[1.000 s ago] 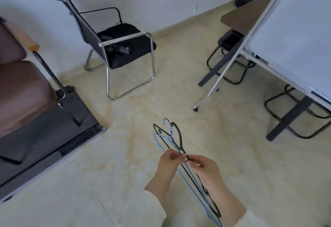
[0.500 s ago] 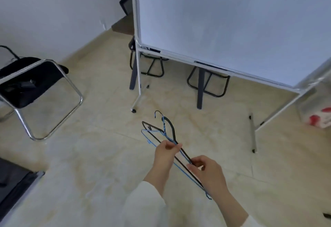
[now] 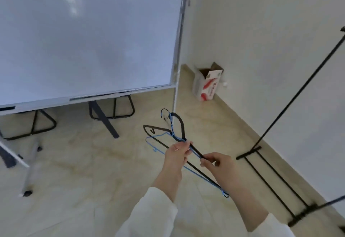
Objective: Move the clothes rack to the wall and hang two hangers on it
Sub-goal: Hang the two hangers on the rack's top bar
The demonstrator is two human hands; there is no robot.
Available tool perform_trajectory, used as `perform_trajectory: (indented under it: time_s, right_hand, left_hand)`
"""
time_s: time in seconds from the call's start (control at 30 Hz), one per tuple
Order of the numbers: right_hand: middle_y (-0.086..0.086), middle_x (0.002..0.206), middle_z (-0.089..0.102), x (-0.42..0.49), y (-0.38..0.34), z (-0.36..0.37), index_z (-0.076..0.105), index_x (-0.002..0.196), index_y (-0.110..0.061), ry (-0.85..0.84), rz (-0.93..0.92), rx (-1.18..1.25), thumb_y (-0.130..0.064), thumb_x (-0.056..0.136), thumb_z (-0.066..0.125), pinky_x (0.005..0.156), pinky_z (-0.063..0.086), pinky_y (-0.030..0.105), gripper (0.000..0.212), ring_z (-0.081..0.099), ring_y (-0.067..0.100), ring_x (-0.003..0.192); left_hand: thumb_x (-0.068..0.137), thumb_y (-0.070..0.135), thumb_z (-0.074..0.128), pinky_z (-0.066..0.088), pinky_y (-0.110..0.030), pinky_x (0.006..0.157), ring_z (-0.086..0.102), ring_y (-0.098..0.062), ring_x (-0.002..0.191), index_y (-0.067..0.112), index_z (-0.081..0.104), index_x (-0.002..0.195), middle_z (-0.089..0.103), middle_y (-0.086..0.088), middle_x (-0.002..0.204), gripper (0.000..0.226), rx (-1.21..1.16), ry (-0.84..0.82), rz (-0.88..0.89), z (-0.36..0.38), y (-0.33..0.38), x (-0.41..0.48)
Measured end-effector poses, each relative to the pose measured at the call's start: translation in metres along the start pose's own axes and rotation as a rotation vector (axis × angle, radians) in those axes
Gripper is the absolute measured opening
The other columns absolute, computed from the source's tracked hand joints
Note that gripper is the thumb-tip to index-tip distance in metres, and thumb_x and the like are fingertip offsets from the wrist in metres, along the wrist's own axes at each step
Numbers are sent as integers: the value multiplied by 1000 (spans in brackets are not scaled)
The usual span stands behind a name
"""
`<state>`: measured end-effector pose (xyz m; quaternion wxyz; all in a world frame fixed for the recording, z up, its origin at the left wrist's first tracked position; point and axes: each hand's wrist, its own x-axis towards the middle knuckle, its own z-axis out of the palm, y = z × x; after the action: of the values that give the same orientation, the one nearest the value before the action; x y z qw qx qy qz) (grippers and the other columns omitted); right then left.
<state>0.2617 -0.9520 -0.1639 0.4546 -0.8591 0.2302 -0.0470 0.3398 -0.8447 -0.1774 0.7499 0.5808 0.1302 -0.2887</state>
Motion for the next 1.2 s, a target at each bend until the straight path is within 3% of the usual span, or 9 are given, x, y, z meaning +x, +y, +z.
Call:
perform_trajectory:
  time_s: [0.1, 0.2, 0.27, 0.33, 0.43, 0.67, 0.83, 1.07, 1.2]
  right_hand:
    - [-13, 58, 66, 20, 12, -49, 65, 66, -32, 102, 59, 73, -19, 80, 64, 48, 35, 14, 19, 47, -2, 39]
    - [-13, 64, 68, 40, 24, -97, 70, 81, -18, 186, 135, 111, -19, 82, 63, 39, 34, 9, 8, 44, 2, 40]
    - [-14, 60, 68, 50, 32, -126, 71, 83, -15, 260, 172, 118, -19, 82, 63, 39, 35, 7, 9, 47, 7, 48]
    - [-16, 51, 65, 59, 37, -152, 69, 75, -21, 332, 205, 132, -19, 82, 63, 39, 34, 5, 9, 44, 2, 42]
    - [-14, 66, 70, 65, 48, -190, 65, 71, -30, 437, 243, 137, -22, 82, 62, 48, 39, 10, 14, 52, 8, 56]
    - [-13, 70, 69, 62, 93, -276, 63, 71, -31, 693, 353, 171, -22, 84, 60, 60, 39, 15, 17, 57, 1, 64]
    - [-14, 70, 68, 68, 128, -342, 66, 85, -23, 818, 389, 107, -25, 86, 57, 51, 36, 16, 9, 49, 1, 48]
    - [-15, 71, 68, 83, 176, -451, 66, 89, -20, 913, 374, 109, -26, 86, 57, 50, 37, 16, 11, 45, 6, 48]
    - [-15, 71, 68, 97, 195, -505, 66, 91, -18, 940, 359, 103, -25, 86, 56, 44, 38, 9, 13, 45, 10, 49]
  left_hand:
    - [89, 21, 53, 34, -15, 50, 55, 6, 45, 4, 63, 107, 57, 7, 62, 27, 41, -121, -21, 58, 7, 19]
    - [88, 21, 53, 38, -15, 54, 62, 4, 64, 4, 61, 113, 64, 4, 75, 32, 93, -239, -36, 118, 13, 41]
    - [87, 20, 53, 40, -16, 60, 61, 0, 74, 5, 64, 108, 65, 3, 77, 28, 127, -303, -44, 156, 19, 53]
    - [87, 18, 55, 43, -13, 57, 60, 0, 70, 8, 64, 95, 63, 3, 76, 16, 166, -380, -18, 192, 24, 60]
    - [86, 16, 57, 45, -13, 61, 62, 1, 64, 17, 61, 76, 63, 3, 74, 11, 241, -470, 33, 247, 26, 67]
    - [83, 18, 60, 42, -18, 64, 61, -12, 73, 21, 61, 72, 63, 2, 70, 11, 369, -666, 80, 374, 1, 57]
    - [82, 20, 60, 43, -22, 70, 62, -13, 76, 24, 59, 68, 63, 5, 69, 15, 425, -759, 152, 460, -17, 50]
    - [83, 21, 60, 40, -15, 62, 61, -5, 72, 12, 65, 86, 63, 7, 71, 11, 430, -810, 243, 584, -35, 39]
    - [82, 22, 60, 40, -15, 62, 61, -5, 72, 14, 65, 84, 63, 8, 71, 9, 437, -823, 287, 645, -37, 38]
